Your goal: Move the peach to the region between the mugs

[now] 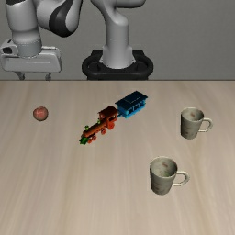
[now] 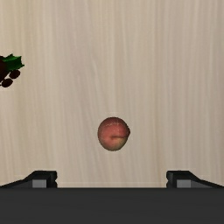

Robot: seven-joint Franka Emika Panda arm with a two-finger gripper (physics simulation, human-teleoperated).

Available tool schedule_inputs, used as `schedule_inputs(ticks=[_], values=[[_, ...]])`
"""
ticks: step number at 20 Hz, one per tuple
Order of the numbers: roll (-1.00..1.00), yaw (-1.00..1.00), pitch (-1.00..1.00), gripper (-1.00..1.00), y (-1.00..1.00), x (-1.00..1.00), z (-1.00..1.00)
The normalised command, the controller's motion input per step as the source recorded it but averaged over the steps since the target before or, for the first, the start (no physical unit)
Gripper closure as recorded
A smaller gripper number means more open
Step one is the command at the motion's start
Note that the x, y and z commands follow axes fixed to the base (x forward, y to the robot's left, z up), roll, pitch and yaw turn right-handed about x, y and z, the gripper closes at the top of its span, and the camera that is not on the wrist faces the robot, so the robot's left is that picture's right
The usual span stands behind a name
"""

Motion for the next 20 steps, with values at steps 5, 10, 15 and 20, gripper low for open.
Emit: schedule_inputs(ticks=[5,10,15,20], values=[[0.00,0.00,0.00,-1.00,0.00,0.00,-1.00],[0.00,0.00,0.00,-1.00,0.00,0.00,-1.00],[0.00,0.00,0.00,1.00,0.00,0.00,-0.20],[0.00,0.00,0.00,1.00,0.00,0.80,0.00]])
